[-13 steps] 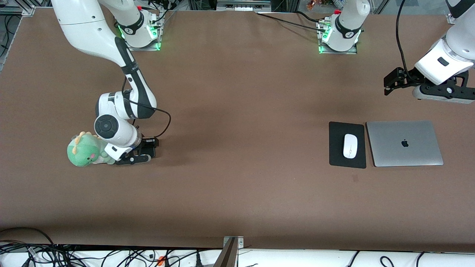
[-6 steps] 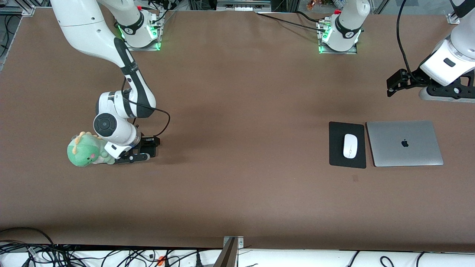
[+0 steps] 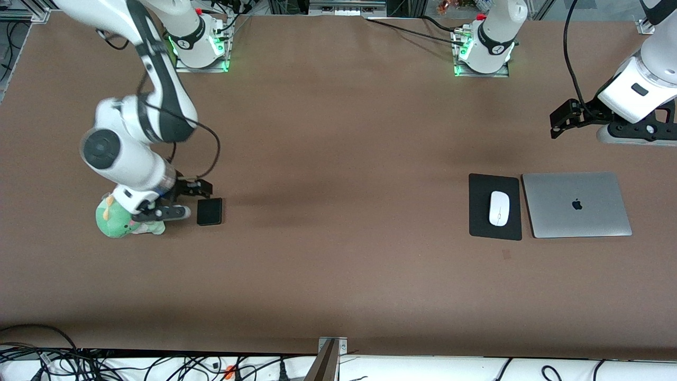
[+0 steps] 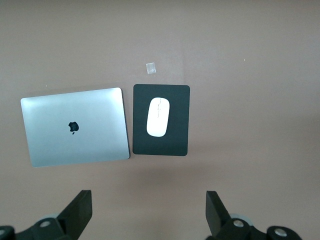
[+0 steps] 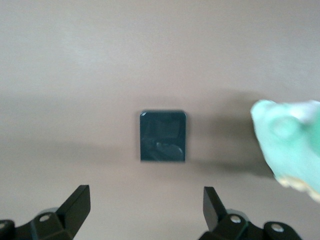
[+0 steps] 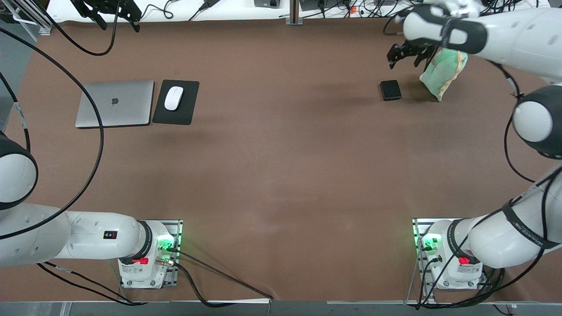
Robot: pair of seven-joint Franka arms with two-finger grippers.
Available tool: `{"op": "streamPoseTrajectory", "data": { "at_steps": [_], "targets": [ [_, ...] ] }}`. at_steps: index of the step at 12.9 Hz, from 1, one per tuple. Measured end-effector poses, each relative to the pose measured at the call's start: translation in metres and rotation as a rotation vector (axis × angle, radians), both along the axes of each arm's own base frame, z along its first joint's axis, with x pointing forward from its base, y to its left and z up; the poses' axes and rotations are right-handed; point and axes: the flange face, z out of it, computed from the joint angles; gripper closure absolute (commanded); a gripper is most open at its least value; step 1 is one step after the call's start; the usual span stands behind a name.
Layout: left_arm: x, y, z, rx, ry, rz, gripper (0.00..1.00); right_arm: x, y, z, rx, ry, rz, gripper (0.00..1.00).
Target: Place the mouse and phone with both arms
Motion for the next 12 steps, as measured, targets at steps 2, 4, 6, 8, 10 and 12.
{"op": "streamPoseTrajectory", "data": {
  "at_steps": [2, 4, 6, 8, 10, 12],
  "targets": [
    [0.0, 0.0, 0.0, 0.0, 0.0, 0.0, 0.0, -0.02, -0.015, 0.062, 0.023, 0.003, -0.014, 0.0],
    [0.001, 0.001, -0.001, 0.0, 0.001, 0.002, 0.0, -0.042, -0.026, 0.112, 0.045, 0.003, -0.016, 0.0],
    [0.001, 0.002, -0.001, 0.0, 0.002, 0.003, 0.0, -0.059, -0.035, 0.141, 0.059, 0.004, -0.021, 0.0],
    [0.001, 0.002, -0.001, 0.0, 0.002, 0.004, 0.0, -0.065, -0.048, 0.155, 0.064, 0.01, -0.038, 0.0],
    [0.001, 0.002, -0.001, 0.0, 0.002, 0.004, 0.0, -0.062, -0.062, 0.162, 0.065, 0.013, -0.048, 0.0],
    [0.001, 0.002, -0.001, 0.0, 0.002, 0.004, 0.0, -0.06, -0.065, 0.167, 0.064, 0.017, -0.045, 0.0]
  ]
}}
